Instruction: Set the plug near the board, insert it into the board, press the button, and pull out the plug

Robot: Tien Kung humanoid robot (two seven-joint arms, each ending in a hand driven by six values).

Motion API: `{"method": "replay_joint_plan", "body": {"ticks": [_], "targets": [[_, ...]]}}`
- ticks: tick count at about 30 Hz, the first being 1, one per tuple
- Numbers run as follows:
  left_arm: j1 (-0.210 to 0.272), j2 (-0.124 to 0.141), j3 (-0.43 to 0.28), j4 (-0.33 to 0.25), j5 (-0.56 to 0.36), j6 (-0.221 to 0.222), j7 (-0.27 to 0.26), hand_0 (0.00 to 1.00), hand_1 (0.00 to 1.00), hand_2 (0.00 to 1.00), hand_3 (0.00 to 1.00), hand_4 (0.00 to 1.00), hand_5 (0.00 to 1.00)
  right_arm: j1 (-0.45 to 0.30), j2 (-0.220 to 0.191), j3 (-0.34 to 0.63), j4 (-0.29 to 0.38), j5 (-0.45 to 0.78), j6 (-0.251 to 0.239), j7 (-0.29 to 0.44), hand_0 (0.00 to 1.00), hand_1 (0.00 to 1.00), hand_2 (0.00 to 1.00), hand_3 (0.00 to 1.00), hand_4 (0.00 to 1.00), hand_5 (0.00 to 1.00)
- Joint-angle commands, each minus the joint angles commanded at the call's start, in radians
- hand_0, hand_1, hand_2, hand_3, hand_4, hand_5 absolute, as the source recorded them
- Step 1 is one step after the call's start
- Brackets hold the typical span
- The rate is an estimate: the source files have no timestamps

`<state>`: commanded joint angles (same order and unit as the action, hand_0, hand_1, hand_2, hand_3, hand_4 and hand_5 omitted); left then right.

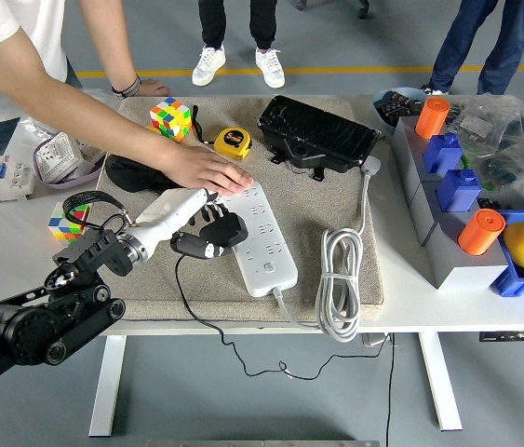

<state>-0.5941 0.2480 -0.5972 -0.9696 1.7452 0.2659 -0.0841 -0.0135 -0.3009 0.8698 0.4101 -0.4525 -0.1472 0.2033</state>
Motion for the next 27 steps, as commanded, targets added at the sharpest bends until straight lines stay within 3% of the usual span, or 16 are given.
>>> {"method": "replay_joint_plan", "body": {"ticks": [6, 7, 18, 19, 24, 25, 27], "targets": [[0.001, 0.001, -0.010, -0.003, -0.005, -0.011, -0.004, 0.360, 0.537, 0.571, 0.605, 0.899, 0.148, 0.000, 0.000, 0.000, -0.001, 0.000, 0.000, 0.000, 0.600, 0.598, 0.544, 0.545, 0.764, 0.236], [0.001, 0.001, -0.013, -0.004, -0.006, -0.014, -0.005, 0.360, 0.552, 0.585, 0.642, 0.998, 0.266, 0.000, 0.000, 0.001, 0.000, 0.000, 0.001, 0.000, 0.600, 0.598, 0.544, 0.545, 0.764, 0.237], [0.007, 0.005, -0.029, -0.016, -0.008, -0.051, -0.001, 0.387, 0.576, 0.602, 0.693, 0.998, 0.330, -0.001, 0.000, 0.000, 0.000, 0.001, 0.002, 0.001, 0.600, 0.598, 0.544, 0.545, 0.764, 0.236], [0.008, 0.005, -0.030, -0.018, -0.008, -0.051, -0.003, 0.399, 0.595, 0.632, 0.717, 0.998, 0.417, -0.001, 0.000, 0.000, 0.000, 0.001, 0.002, 0.001, 0.600, 0.597, 0.544, 0.545, 0.765, 0.235], [0.019, 0.009, -0.046, -0.037, -0.007, -0.043, -0.011, 0.399, 0.595, 0.632, 0.717, 0.998, 0.417, -0.001, -0.001, -0.005, 0.000, 0.001, 0.002, 0.001, 0.600, 0.597, 0.544, 0.545, 0.765, 0.235], [0.020, 0.010, -0.048, -0.043, -0.009, -0.040, -0.015, 0.459, 0.625, 0.668, 0.751, 0.998, 0.452, -0.001, -0.001, -0.005, -0.001, 0.002, 0.002, 0.001, 0.600, 0.598, 0.544, 0.545, 0.765, 0.235], [0.023, 0.012, -0.053, -0.052, -0.011, -0.033, -0.023, 0.459, 0.625, 0.668, 0.751, 0.998, 0.452, -0.001, 0.000, -0.006, 0.000, 0.002, 0.002, 0.001, 0.600, 0.598, 0.544, 0.545, 0.765, 0.235]]}}
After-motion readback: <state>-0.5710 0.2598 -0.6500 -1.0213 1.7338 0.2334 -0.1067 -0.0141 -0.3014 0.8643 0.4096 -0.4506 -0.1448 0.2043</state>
